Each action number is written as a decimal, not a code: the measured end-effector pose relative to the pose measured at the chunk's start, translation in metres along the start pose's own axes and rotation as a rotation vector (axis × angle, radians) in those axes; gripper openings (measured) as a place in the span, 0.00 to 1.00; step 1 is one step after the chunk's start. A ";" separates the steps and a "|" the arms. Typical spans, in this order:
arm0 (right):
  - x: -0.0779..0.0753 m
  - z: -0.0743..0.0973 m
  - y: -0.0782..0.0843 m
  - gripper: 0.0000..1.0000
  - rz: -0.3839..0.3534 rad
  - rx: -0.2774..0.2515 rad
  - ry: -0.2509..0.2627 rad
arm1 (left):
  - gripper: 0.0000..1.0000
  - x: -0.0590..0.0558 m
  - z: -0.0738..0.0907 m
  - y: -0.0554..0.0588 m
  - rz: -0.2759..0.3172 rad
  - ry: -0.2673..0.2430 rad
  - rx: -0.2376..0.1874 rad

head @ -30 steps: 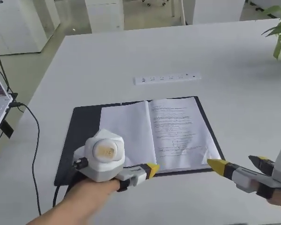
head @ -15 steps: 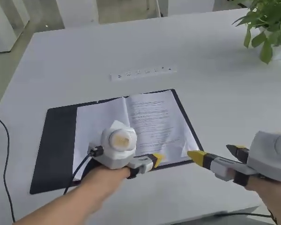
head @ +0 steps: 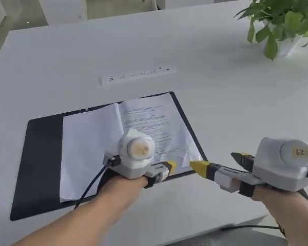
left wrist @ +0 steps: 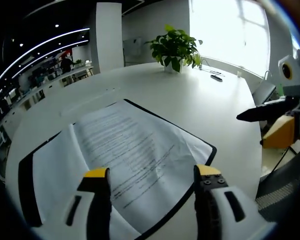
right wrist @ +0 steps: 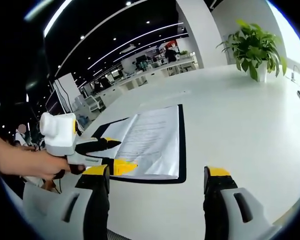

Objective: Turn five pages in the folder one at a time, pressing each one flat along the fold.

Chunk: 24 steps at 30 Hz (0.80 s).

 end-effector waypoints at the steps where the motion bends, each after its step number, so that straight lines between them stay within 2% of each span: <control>1: -0.001 0.000 0.000 0.77 -0.002 0.001 -0.001 | 0.66 -0.001 -0.002 -0.001 0.000 -0.001 0.000; 4: -0.001 -0.001 0.002 0.77 -0.007 0.005 -0.004 | 0.64 -0.001 -0.011 -0.004 0.000 -0.011 0.003; 9: -0.001 -0.002 0.003 0.76 -0.004 0.007 -0.010 | 0.62 -0.003 -0.019 -0.002 -0.006 -0.030 0.020; 12: -0.002 -0.003 0.003 0.76 -0.003 0.009 -0.013 | 0.59 -0.005 -0.024 0.006 -0.007 -0.041 0.062; 13: -0.002 -0.003 0.003 0.76 -0.004 0.008 -0.015 | 0.59 -0.004 -0.024 0.007 -0.025 -0.053 0.064; 18: -0.002 -0.006 0.003 0.76 -0.004 0.010 -0.020 | 0.56 -0.006 -0.025 0.008 -0.028 -0.051 0.045; 21: -0.003 -0.009 0.003 0.76 -0.007 0.013 -0.021 | 0.55 -0.005 -0.026 0.011 -0.023 -0.043 0.020; 24: -0.003 -0.010 0.004 0.75 -0.007 0.018 -0.027 | 0.50 -0.006 -0.026 0.012 -0.025 -0.036 0.007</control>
Point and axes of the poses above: the centre of the closed fingertips' face, and the gripper's own axes: z roughly backward along the fingers, x roughly to its left, y roughly out of its underside, the point moved 6 cm from there along z, roughly backward along the fingers, and after that the axes turned 14 degrees about x, right-handed, at the moved point
